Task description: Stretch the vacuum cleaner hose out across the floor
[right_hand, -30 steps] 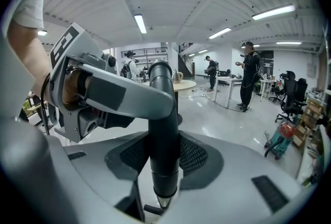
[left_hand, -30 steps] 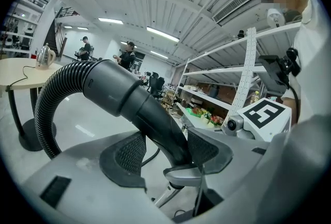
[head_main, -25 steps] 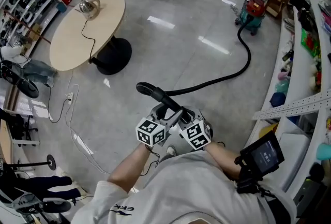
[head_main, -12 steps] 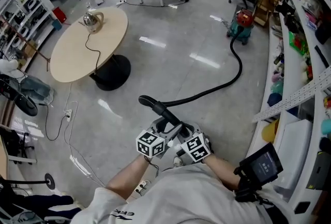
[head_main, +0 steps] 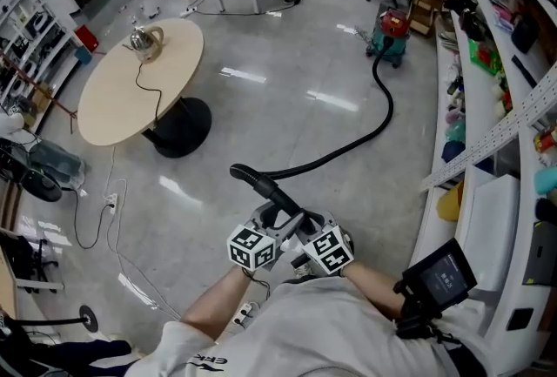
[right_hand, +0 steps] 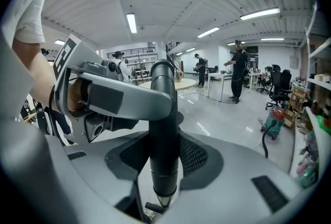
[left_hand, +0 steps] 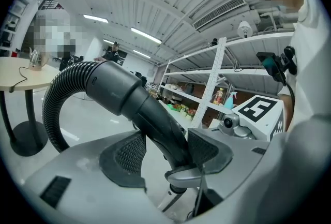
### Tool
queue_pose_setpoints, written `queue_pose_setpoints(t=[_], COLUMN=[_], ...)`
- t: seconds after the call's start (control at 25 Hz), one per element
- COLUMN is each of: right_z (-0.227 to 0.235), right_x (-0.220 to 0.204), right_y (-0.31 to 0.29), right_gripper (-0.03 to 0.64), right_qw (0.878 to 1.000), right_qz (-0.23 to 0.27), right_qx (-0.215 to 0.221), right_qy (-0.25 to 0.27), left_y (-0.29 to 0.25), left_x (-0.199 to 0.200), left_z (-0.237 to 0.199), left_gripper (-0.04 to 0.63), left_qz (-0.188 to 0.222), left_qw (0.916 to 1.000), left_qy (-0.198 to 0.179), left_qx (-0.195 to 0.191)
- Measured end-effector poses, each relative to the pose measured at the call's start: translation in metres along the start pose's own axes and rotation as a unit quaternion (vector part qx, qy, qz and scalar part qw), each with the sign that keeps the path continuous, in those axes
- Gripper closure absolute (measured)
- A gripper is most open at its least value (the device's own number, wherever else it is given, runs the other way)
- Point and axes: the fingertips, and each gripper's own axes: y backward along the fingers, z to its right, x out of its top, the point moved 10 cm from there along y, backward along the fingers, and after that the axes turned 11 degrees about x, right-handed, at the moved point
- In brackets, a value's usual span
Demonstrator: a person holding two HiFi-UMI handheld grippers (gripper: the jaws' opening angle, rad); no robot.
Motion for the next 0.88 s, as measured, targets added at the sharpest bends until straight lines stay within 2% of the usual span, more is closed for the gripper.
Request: queue_pose_setpoints(t=[0.36,0.68,0.88], right_z=[-0.017,-0.031,-0.049], right_x=[-0.038,-0.084,-0.101], right_y=[0.042,0.095,0.117], right_gripper=[0.459,0.459,0.459], right_qw=[1.000,1.000,1.000], right_qz=[0.005,0.016,0.020], right_qx=[-0.018,-0.017,-0.011], right_qy=[-0.001,-0.006,-0.014], left_y=[0.002,0.002,0.014], left_x=[-0.022,-0.047,-0.061], left_z=[0.050,0.116,0.142], left_gripper=[0.367,0.367,0.367], left_qz=[-0.012,-0.025,-0.036], left_qw=[0.9997,0.9994,0.9992], left_qy=[-0.012,-0.017,-0.012], left_qx=[-0.017,-0.018,-0.015])
